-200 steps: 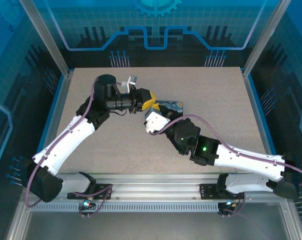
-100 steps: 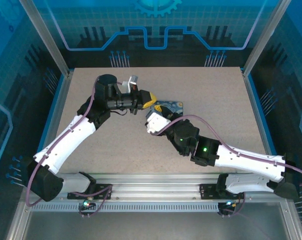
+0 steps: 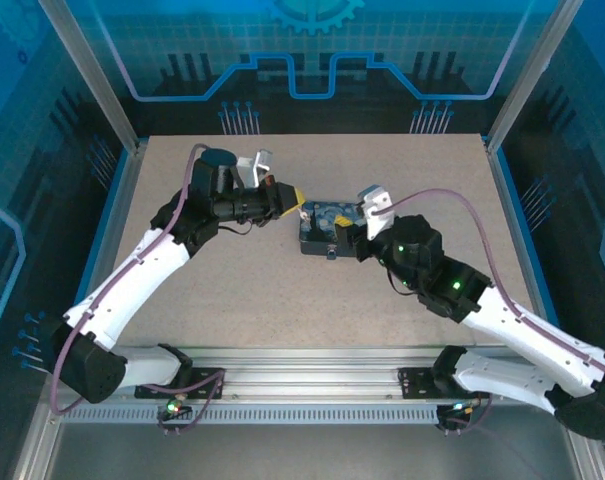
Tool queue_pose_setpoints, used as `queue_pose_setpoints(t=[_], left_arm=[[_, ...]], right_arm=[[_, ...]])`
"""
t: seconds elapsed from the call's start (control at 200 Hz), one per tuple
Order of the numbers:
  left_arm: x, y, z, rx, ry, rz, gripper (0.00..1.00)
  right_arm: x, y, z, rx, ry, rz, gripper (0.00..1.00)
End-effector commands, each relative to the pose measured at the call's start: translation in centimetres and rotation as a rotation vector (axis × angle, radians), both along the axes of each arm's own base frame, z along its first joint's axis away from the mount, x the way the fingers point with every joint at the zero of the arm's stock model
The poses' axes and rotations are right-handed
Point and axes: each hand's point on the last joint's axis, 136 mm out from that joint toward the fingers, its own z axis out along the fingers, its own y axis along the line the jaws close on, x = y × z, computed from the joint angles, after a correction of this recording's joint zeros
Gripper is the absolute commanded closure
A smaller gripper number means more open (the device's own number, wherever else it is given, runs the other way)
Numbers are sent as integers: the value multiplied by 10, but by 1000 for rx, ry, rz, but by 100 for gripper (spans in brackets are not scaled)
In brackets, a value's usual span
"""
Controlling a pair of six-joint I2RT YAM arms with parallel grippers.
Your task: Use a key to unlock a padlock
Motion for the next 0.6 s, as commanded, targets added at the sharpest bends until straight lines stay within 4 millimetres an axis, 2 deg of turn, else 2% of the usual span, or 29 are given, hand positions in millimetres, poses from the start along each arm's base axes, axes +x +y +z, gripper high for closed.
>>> queue_pose_setpoints(t=[0.0, 0.05, 0.075, 0.33, 0.595], left_arm=[[0, 10, 6, 95, -122, 24, 100], [0, 10, 4, 126, -145, 32, 100], [1, 10, 2, 140, -151, 36, 100], [2, 4, 4, 123, -226, 63, 100], [-9, -14, 12, 52, -262, 73, 100]], right_arm=[[-11, 15, -17, 261, 237, 104, 48], [-7, 17, -12, 347, 269, 130, 48], [-6, 18, -23, 370, 303, 135, 48], [11, 27, -24, 667, 427, 217, 48], [15, 29, -13, 907, 424, 274, 50]])
